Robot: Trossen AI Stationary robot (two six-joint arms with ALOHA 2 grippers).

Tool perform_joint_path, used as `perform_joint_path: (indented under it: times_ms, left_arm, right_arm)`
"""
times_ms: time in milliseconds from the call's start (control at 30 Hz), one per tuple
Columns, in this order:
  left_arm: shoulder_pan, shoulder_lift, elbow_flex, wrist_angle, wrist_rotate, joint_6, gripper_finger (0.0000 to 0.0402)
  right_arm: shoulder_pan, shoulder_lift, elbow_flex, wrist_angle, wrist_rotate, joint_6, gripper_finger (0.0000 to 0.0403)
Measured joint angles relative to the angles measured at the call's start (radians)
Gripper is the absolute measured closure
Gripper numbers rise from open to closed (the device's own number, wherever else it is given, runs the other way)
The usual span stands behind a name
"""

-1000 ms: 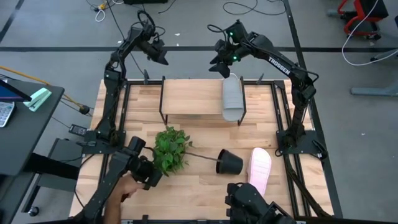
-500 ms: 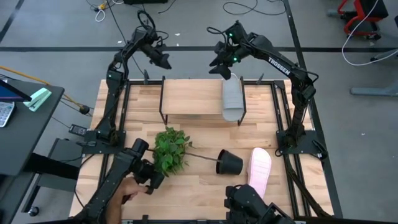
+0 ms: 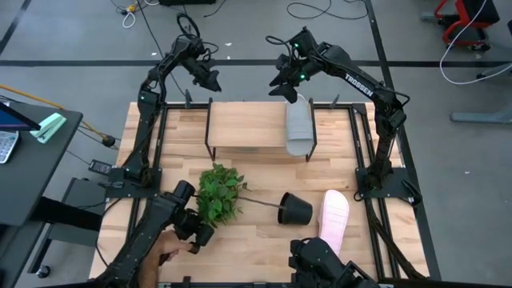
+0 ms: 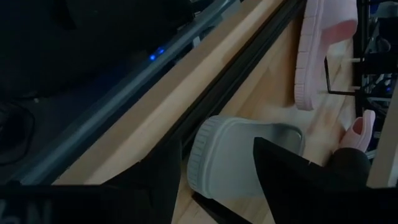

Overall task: Pick and place slides into the shelf
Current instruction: Put the gray slide on the shelf

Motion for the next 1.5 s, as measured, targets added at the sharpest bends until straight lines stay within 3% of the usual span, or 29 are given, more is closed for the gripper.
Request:
perform_joint_path:
  times_ms: [500,733,967,1500]
  left_arm:
    - [-0.016,0.000,-0.154,0.018,-0.065,0.062,0.0187]
    - [-0.033,0.000,-0.157,0.024,-0.065,0.114,0.0186]
    - [-0.050,0.000,-0.157,0.023,-0.002,0.166,0.0196]
    - [-0.071,0.000,-0.156,0.009,-0.001,0.188,0.0200]
  right_arm:
    - [0.011,0.000,0.000,-0.011,-0.009,-0.024,0.0174]
    - [0.014,0.000,0.000,-0.010,-0.010,-0.031,0.0174]
    - [0.013,0.000,0.000,-0.010,-0.010,-0.033,0.0174]
    - [0.013,0.000,0.000,-0.010,-0.010,-0.033,0.0174]
